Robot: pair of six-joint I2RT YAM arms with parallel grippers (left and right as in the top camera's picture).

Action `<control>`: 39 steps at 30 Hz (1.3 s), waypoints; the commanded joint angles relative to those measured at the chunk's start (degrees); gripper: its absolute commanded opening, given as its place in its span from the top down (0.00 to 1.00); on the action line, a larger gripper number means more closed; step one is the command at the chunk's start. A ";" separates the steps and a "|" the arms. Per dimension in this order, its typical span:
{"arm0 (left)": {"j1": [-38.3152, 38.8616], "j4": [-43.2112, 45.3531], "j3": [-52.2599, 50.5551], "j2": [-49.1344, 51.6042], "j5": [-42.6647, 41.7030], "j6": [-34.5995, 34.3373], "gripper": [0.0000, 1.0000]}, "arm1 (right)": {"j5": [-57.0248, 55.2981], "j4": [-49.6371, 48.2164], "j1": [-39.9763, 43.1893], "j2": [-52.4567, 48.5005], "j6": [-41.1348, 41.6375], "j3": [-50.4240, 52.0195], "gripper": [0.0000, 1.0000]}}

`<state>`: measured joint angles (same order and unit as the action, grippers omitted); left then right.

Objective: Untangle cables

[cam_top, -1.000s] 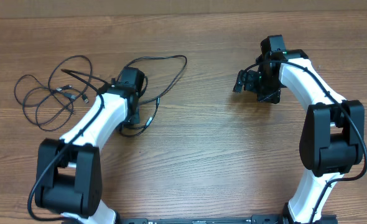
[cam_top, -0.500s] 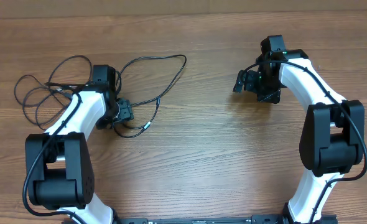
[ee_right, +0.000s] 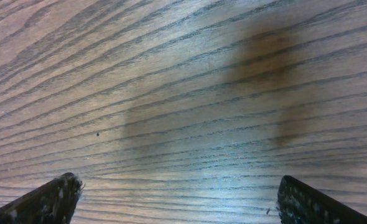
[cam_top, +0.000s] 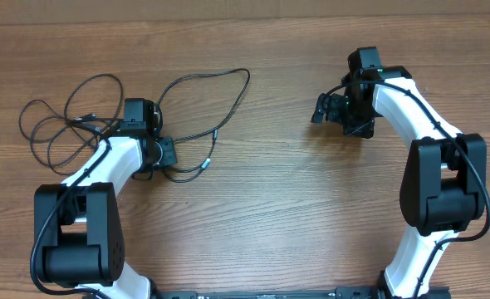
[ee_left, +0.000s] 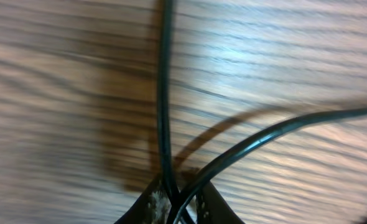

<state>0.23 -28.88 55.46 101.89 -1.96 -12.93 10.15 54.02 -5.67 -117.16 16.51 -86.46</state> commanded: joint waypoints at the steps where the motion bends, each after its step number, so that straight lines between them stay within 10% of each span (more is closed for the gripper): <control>1: 0.17 -2.38 -3.34 2.84 -12.74 5.51 0.79 | 0.24 -0.17 -0.04 1.86 0.20 0.26 0.00; 18: 0.17 -3.58 -3.10 1.14 -9.94 4.66 0.96 | 0.24 -0.17 -0.04 1.86 0.20 0.26 0.00; 39: 0.00 16.76 -0.22 -21.49 25.83 3.76 0.96 | 0.24 -0.17 -0.04 1.86 0.20 0.26 0.00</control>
<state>0.49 -14.11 54.24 81.49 10.63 -8.80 10.15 54.04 -5.67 -117.16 16.53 -86.46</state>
